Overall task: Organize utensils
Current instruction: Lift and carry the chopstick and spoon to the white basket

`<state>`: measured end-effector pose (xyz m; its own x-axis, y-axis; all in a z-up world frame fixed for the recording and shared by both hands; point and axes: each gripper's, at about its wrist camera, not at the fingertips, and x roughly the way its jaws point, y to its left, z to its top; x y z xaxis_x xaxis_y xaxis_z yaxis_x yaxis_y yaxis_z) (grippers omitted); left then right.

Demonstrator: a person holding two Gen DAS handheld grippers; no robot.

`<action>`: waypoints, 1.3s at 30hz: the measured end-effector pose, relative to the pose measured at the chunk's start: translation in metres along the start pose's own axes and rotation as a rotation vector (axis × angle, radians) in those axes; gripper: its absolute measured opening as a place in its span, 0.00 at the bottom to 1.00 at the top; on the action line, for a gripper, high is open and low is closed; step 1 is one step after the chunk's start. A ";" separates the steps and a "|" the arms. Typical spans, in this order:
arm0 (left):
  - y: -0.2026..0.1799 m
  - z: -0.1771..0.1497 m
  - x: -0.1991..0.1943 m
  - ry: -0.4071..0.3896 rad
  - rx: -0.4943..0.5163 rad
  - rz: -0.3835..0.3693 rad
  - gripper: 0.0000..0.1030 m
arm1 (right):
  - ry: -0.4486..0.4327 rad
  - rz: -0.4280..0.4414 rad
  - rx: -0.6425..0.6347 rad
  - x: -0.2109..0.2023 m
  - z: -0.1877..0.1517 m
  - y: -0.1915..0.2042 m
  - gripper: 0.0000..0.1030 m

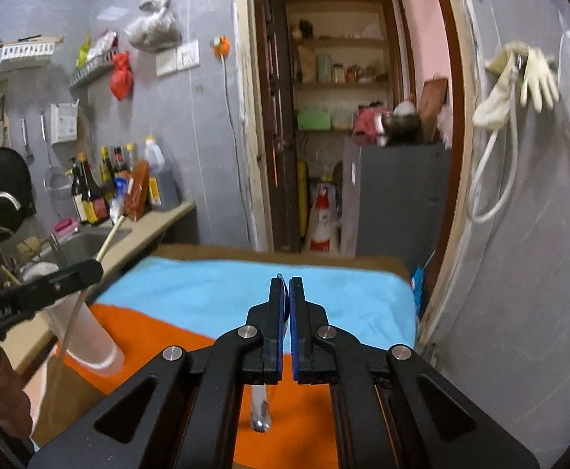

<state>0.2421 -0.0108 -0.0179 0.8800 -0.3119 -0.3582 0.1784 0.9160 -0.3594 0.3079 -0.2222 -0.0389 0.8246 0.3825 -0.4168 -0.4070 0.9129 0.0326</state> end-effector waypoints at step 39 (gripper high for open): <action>0.276 0.073 -0.091 -0.436 -0.286 0.321 0.02 | -0.201 0.152 -0.380 0.019 0.030 0.231 0.01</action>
<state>0.2435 0.2883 -0.0221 0.9802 0.1558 -0.1225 -0.1974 0.8243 -0.5307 0.2415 0.0004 -0.0124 0.7888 0.5627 -0.2472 -0.6139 0.7413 -0.2713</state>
